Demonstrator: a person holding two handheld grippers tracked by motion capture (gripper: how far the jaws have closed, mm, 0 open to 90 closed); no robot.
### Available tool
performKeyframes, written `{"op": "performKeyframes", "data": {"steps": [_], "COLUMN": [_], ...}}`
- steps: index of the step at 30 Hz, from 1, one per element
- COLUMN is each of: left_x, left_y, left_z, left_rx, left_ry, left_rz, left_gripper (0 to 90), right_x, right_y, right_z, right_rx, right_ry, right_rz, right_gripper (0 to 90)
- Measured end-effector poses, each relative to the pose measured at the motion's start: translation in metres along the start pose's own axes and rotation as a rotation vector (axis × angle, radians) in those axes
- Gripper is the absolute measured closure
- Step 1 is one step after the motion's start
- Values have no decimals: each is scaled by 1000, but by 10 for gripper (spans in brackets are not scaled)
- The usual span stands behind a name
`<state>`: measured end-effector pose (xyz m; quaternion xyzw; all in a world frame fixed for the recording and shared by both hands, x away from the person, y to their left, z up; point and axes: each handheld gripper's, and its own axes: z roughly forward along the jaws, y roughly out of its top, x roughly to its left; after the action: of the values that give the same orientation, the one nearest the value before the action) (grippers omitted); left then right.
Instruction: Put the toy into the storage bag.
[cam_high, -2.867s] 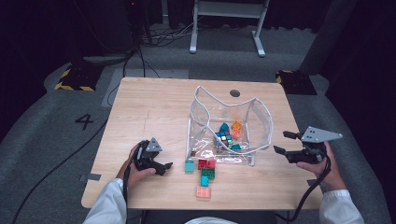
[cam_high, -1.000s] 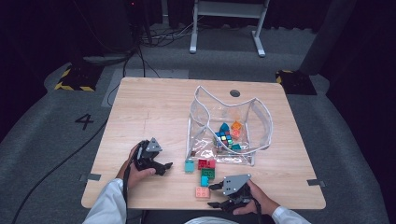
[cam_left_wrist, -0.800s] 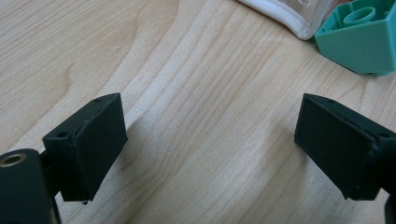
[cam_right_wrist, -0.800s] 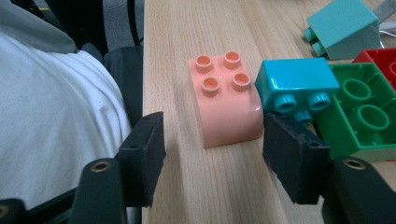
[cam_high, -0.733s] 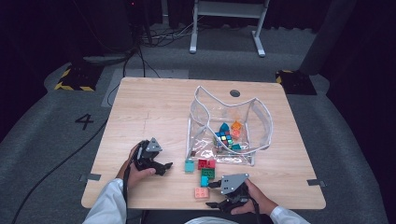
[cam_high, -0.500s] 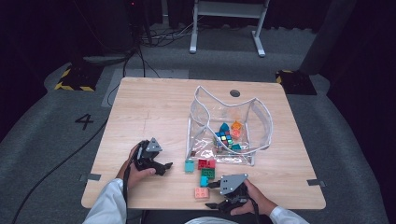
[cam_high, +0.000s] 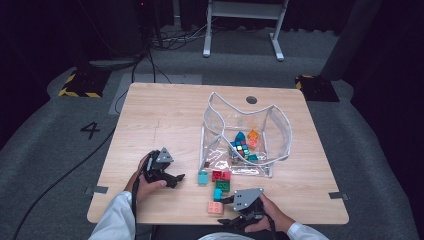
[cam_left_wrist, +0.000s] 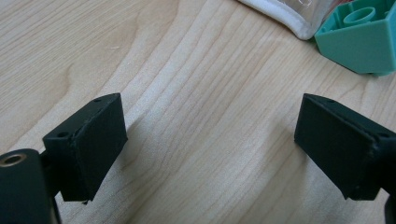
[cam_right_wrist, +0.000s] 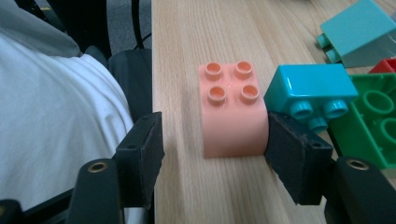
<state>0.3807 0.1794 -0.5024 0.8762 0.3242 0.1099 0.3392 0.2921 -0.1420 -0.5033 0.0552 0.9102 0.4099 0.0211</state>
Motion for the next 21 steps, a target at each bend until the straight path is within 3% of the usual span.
{"op": "performKeyframes", "data": {"steps": [6,10,11,12,14,15,21], "left_x": [0,0,0,0,0,0,0], "left_y": [0,0,0,0,0,0,0], "left_z": [0,0,0,0,0,0,0], "left_rx": [-1,0,0,0,0,-1,0], "left_ry": [-1,0,0,0,0,-1,0], "left_rz": [0,0,0,0,0,0,0], "left_gripper": [92,93,93,93,93,93,93], "right_x": [-4,-3,-6,-5,-7,-10,-12], "right_y": [2,2,1,0,-2,-3,-15], "right_z": [2,1,0,0,-3,-3,-17], "right_rx": [0,-11,-8,-17,-16,-39,-38], "right_ry": [-16,-25,-26,-27,-28,-28,-16], "right_rz": [-5,31,9,34,30,-11,-23], "right_gripper": [506,584,589,590,591,591,592]}}
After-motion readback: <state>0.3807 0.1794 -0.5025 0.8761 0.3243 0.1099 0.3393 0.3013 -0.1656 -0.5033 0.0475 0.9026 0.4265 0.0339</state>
